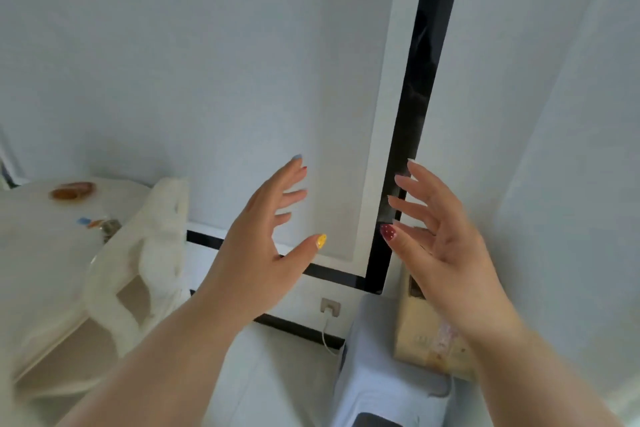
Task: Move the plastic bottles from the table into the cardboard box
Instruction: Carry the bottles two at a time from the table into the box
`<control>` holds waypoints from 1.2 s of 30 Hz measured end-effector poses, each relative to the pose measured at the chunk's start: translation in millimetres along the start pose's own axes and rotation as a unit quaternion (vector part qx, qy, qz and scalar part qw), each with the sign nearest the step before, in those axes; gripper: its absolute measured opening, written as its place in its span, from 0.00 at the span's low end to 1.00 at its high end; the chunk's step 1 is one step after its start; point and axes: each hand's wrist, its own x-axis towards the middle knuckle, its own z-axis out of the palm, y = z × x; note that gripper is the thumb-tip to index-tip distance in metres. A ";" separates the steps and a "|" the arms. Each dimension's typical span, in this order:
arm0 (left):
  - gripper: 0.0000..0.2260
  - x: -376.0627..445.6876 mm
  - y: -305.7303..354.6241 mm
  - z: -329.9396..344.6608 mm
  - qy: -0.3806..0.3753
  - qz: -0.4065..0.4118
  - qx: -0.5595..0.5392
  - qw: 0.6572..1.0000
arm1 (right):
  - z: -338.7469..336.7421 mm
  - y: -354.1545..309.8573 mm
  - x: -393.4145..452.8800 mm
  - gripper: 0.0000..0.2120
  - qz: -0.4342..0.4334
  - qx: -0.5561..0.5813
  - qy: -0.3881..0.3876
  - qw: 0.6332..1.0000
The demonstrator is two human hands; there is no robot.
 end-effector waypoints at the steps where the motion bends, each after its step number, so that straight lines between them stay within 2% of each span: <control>1: 0.37 -16.5 5.9 -16.4 0.010 -0.006 0.008 1.000 | 11.2 -11.2 -9.6 0.30 -0.003 0.008 -0.013 1.000; 6: 0.36 -96.2 30.5 -109.9 0.089 -0.043 0.056 0.993 | 81.7 -71.5 -43.0 0.33 -0.032 0.046 -0.082 0.995; 13: 0.36 -234.6 62.5 -261.7 0.189 -0.105 0.156 0.964 | 227.7 -158.9 -99.1 0.30 -0.088 0.155 -0.189 0.966; 22: 0.36 -453.7 118.5 -469.4 0.290 -0.184 0.278 0.897 | 453.3 -300.1 -228.1 0.35 -0.103 0.289 -0.305 0.902; 26: 0.37 -541.1 137.7 -543.0 0.323 -0.224 0.334 0.856 | 534.0 -356.4 -280.8 0.34 -0.106 0.320 -0.343 0.877; 31: 0.36 -609.1 144.6 -613.2 0.379 -0.249 0.342 0.823 | 625.1 -409.7 -318.8 0.31 -0.123 0.334 -0.384 0.852; 36: 0.36 -645.3 116.6 -682.6 0.402 -0.263 0.362 0.799 | 720.3 -440.4 -333.5 0.33 -0.137 0.347 -0.413 0.831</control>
